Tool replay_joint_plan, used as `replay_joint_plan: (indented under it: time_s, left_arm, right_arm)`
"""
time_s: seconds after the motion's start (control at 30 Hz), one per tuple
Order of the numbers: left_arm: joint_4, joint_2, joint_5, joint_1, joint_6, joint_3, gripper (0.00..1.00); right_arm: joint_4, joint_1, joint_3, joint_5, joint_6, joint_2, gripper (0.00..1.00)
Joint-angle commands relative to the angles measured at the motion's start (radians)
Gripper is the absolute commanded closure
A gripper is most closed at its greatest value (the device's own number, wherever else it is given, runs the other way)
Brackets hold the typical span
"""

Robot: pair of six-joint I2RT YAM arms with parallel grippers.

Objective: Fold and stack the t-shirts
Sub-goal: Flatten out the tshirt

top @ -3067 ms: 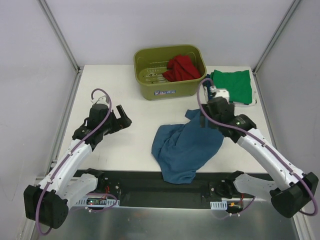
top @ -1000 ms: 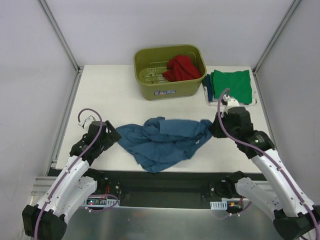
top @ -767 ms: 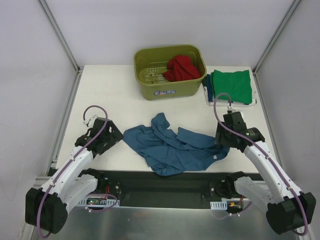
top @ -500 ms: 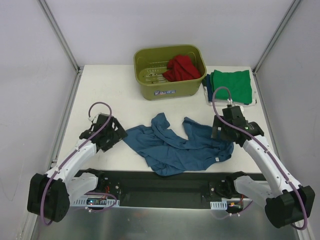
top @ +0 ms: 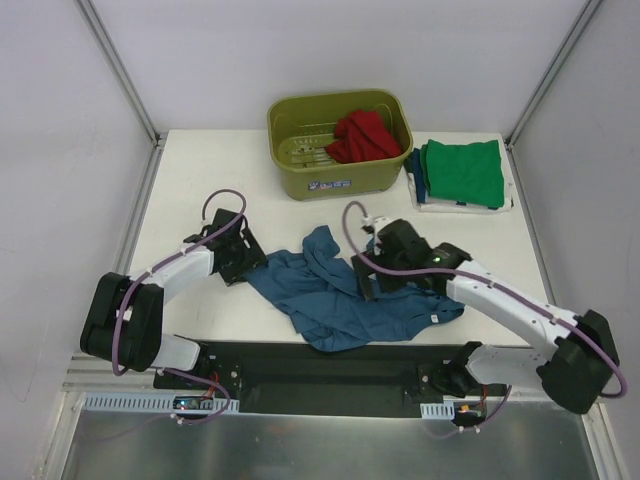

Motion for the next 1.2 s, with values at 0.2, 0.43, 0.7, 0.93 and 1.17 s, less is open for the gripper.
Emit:
replay_joint_plan:
  time_s: [0.2,0.43,0.7,0.93,1.17]
  left_arm:
    - [0.010,0.092,-0.041,0.011,0.025,-0.006,0.49]
    - [0.013,0.102,-0.040,0.011,0.065,0.011,1.00]
    - [0.000,-0.209,-0.127,0.011,0.049,-0.124,1.00]
    - [-0.037,-0.423,-0.129,0.011,0.028,-0.216,1.00]
    - [-0.083,-0.521,-0.101,0.011,0.034,-0.194,1.00]
  right_arm:
    - [0.067,0.238,0.160,-0.008,-0.033,0.220,0.00]
    - [0.037,0.263,0.073,0.033,0.035,0.139,0.00]
    - [-0.055,0.263,0.007,0.073,0.125,0.118,0.01]
    - [-0.138,0.263,-0.087,0.162,0.276,0.000,0.03]
    - [-0.115,0.263,-0.141,0.161,0.291,0.008,0.12]
